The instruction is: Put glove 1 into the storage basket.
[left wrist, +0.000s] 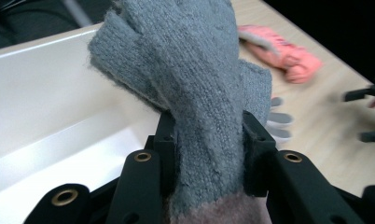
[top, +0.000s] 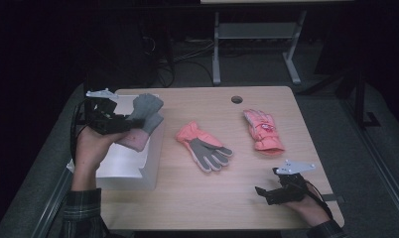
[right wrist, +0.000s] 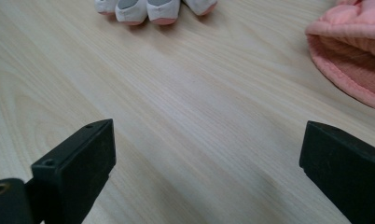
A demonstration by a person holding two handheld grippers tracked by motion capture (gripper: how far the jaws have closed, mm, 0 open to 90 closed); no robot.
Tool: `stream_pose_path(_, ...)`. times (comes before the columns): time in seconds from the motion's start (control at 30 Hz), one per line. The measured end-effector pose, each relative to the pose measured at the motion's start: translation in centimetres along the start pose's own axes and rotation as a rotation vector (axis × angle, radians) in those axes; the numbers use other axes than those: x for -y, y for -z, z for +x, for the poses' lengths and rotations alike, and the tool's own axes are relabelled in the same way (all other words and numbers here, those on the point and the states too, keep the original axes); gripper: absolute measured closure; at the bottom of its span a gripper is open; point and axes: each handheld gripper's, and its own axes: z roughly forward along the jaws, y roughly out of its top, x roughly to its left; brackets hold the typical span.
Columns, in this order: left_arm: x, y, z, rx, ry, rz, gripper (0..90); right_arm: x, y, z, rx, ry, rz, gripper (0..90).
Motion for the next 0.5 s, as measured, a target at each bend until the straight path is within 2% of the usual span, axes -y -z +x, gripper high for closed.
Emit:
stream_pose_path(0.03, 0.0, 0.0, 0.0, 0.0, 0.0, 0.0, 65.0, 0.0, 0.0, 0.1, 0.001, 0.002, -0.001, 3.3)
stream_pose_path(0.1, 0.6, -0.2, 1.4, -0.049, 0.01, 0.016, 65.0, 0.0, 0.0, 0.0, 0.0, 0.002, -0.001, 3.3)
stream_pose_path(0.23, 1.3, -0.8, 3.2, -0.097, 0.036, 0.046, 65.0, 0.0, 0.1, 0.0, 0.001, 0.001, -0.004, 3.2)
stream_pose_path(0.43, 2.5, -2.0, 5.6, -0.159, 0.067, 0.092, 64.9, -0.1, 0.0, 0.0, -0.002, 0.002, -0.003, 3.3)
stream_pose_path(0.47, 2.5, -2.0, 5.6, -0.159, 0.067, 0.092, 64.9, -0.1, 0.0, 0.0, -0.002, 0.002, -0.003, 3.3)
stream_pose_path(0.5, 3.0, -2.5, 6.4, -0.172, 0.082, 0.11, 64.8, 0.0, 0.0, 0.0, -0.002, 0.001, -0.003, 3.3)
